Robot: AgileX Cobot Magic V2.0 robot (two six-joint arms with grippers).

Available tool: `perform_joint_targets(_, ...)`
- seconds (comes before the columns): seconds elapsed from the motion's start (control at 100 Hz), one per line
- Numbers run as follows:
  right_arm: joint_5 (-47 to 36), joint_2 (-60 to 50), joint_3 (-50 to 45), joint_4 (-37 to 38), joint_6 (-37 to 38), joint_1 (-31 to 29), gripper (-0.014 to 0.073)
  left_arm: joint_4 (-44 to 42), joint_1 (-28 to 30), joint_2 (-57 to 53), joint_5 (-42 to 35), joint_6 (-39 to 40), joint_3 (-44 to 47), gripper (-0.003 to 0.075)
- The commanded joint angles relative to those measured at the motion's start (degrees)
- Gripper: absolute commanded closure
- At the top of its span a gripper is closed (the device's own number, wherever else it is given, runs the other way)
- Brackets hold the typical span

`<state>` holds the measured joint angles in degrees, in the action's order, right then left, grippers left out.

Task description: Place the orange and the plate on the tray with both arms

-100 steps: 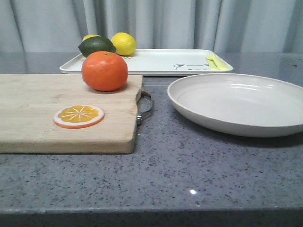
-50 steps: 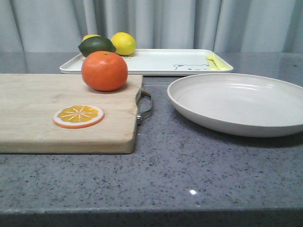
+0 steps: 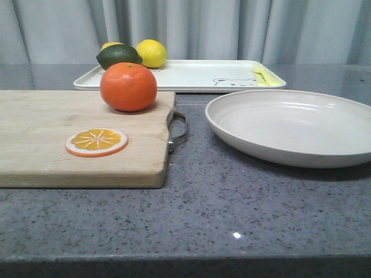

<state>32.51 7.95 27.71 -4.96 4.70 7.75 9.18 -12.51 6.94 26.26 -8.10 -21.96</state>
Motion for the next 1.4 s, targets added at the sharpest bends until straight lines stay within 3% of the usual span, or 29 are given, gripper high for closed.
perform_joint_targets(0.0, 1.71, 5.43, 7.67, -0.27, -0.12, 0.18, 0.0661, 3.23, -1.78, 5.57, 1.26, 0.12, -7.16, 0.0739)
perform_joint_targets(0.17, 10.49, 12.03, 17.30, -0.51, -0.12, 0.18, 0.0661, 8.25, -3.74, 13.32, 2.48, 0.12, -14.34, 0.0739)
perform_joint_targets(0.35, 7.07, 13.22, 19.04, -0.57, -0.12, 0.18, 0.0661, 10.92, -4.14, 18.21, 2.51, 0.12, -15.51, 0.0739)
perform_joint_targets(0.65, 8.66, 13.26, 18.91, -2.04, -0.12, 0.18, 0.0658, 11.00, -4.14, 19.50, 2.63, 0.12, -15.51, 0.0739)
perform_joint_targets(0.72, 8.72, 13.26, 18.91, -2.04, -0.12, 0.18, 0.0620, 11.00, -4.14, 19.50, 2.87, -0.37, -15.51, 0.0724)
perform_joint_targets(0.81, 8.66, 13.26, 18.91, -2.15, -0.12, 0.18, 0.0503, 11.00, -4.14, 19.50, 2.97, -3.84, -15.51, 0.0621)
perform_joint_targets(0.98, 7.71, 13.26, 18.91, -3.24, -0.12, 0.18, 0.0115, 11.00, -4.14, 19.50, 2.97, -4.55, -15.51, 0.0226)
perform_joint_targets(1.05, 6.85, 13.26, 18.91, -3.51, -0.12, 0.18, 0.0002, 11.00, -4.14, 19.50, 2.97, -4.55, -15.51, 0.0123)
perform_joint_targets(1.12, 6.04, 13.26, 18.91, -3.57, -0.12, 0.18, -0.0048, 11.00, -4.14, 19.50, 2.60, -4.55, -15.51, 0.0103)
perform_joint_targets(1.39, 5.67, 13.26, 18.91, -3.57, -0.12, 0.18, -0.0050, 12.23, -4.14, 20.07, 2.45, -8.54, -15.51, 0.0123)
